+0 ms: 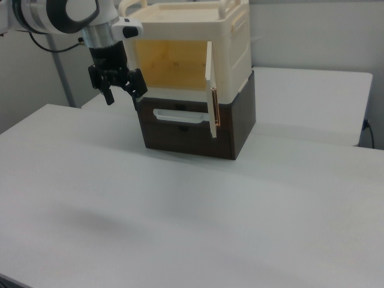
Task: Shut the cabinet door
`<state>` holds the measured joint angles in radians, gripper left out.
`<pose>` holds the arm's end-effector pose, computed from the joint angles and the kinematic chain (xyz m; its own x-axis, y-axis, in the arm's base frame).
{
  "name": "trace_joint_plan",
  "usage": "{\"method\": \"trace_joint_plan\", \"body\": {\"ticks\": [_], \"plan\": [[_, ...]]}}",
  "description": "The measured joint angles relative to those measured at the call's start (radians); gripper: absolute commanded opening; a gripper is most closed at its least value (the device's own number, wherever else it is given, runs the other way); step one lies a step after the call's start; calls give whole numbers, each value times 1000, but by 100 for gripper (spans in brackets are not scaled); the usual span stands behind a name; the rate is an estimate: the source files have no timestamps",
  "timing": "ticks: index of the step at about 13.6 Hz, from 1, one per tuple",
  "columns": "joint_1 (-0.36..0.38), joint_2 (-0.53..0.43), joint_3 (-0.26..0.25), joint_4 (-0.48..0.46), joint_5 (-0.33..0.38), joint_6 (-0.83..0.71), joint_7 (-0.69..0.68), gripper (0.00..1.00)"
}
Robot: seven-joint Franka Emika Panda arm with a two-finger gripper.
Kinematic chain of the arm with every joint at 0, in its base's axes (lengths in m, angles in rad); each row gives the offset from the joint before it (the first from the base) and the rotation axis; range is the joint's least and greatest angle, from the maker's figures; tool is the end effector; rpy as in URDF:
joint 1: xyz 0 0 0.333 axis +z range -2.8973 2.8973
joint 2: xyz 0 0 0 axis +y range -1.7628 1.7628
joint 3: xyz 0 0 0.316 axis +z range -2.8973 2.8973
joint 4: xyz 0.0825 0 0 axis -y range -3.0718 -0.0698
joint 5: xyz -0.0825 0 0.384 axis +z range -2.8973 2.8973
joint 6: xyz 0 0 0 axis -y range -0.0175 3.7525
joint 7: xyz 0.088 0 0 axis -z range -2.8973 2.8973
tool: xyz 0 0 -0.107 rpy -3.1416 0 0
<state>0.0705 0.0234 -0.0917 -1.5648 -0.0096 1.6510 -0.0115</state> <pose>0.5696 -0.0124 0.6216 0.9980 -0.0087 0.0627 -0.0095 -0.9999 0.0125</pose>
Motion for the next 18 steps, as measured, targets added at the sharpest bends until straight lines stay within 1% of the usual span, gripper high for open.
{"method": "trace_joint_plan", "body": {"ticks": [3,5,6,7,8,9,10,11,12,13,15,16,18], "plan": [[0,0,0,0,0,0,-3,100],[0,0,0,0,0,0,-30,100],[0,0,0,1,0,0,-66,91],[-2,0,0,2,0,0,-133,74],[-4,-1,0,3,0,0,-167,57],[-8,-3,-1,4,0,0,-189,43],[-15,-6,-1,6,0,0,-200,25],[-25,-11,-2,8,0,0,-203,11],[-36,-16,-5,10,0,0,-204,2],[-48,-23,-10,13,1,0,-204,0],[-79,-38,-34,24,27,0,-198,0],[-97,-46,-57,34,53,0,-196,0],[-125,-59,-125,51,109,0,-196,0]]}}
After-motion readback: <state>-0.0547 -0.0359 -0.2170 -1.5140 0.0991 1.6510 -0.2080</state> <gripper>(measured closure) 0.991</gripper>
